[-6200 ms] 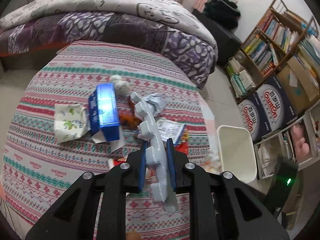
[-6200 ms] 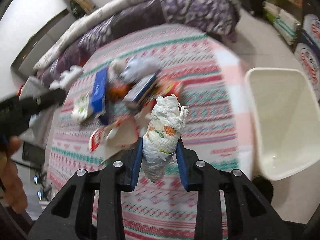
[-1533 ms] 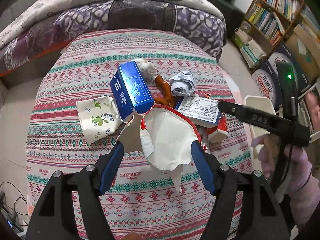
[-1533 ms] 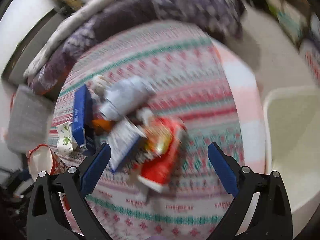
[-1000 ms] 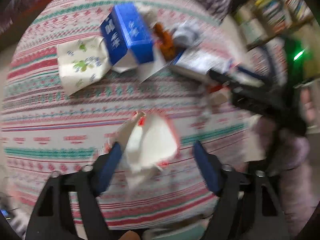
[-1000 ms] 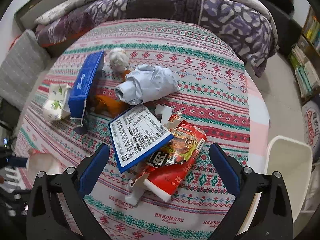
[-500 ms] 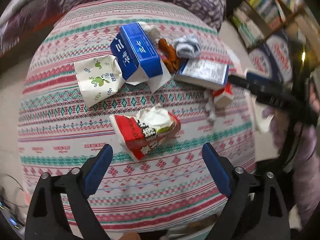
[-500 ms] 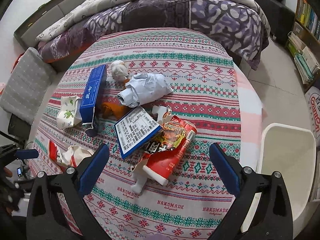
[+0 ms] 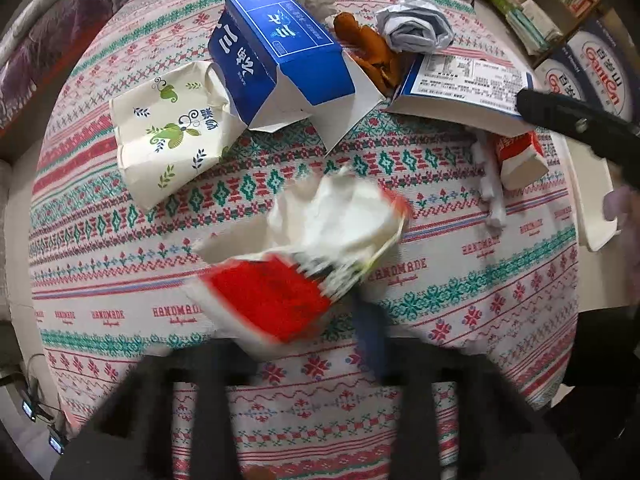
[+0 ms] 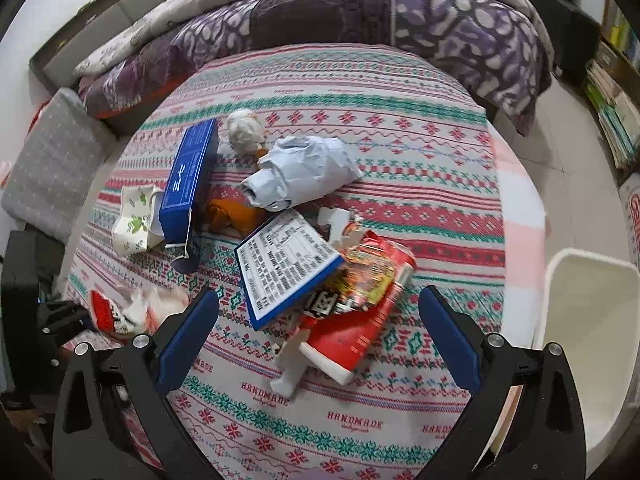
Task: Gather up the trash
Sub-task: 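Grasp the red-white wrapper with the left tool while the right tool grasps the card, then carry wrapper and card to the white bin and release both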
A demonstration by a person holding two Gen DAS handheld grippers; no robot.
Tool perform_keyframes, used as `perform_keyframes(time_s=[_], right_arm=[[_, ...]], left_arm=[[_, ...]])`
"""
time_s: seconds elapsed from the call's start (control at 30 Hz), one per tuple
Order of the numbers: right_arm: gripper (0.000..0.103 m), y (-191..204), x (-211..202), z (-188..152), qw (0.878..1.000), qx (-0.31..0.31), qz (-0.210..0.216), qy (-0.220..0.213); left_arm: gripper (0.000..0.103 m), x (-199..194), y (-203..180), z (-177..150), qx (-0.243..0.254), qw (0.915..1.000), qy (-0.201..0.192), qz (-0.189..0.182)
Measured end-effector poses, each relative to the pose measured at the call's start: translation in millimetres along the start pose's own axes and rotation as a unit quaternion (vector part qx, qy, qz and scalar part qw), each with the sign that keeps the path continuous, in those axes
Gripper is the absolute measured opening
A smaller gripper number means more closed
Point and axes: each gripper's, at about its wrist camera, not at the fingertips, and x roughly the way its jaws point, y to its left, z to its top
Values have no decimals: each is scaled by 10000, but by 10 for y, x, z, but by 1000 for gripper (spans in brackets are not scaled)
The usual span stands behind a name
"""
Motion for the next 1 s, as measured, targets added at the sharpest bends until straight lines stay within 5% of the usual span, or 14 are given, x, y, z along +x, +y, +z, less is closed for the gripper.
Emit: perform_keyframes(time_s=[0.03,0.37,0.4,0.43,0.47,1.0], right_arm=[[96,26,19,5,10000,-91,-38,2],[95,242,159,76,9939,-949,-539,-149],[89,270,174,70,9926,-1037,-611,-168],[68,296,190,64,9920,-1103,-604,-131],[65,318,215,57,9919,-1146,-539,-9],[57,289,-321,-4,9953,-728,-114,-623]], left_arm=[[6,-50,4,3,-15,10000,-85,-26],[4,-682,200,15,-458,9935,-980,-368],[4,-693,201,19,-478,9931,-1005,-358],[4,-702,212,21,-503,9930,-1017,-341],[4,-707,230,18,-526,9929,-1014,-316],[4,-900,160,74,-778,9850,-1478,-429]])
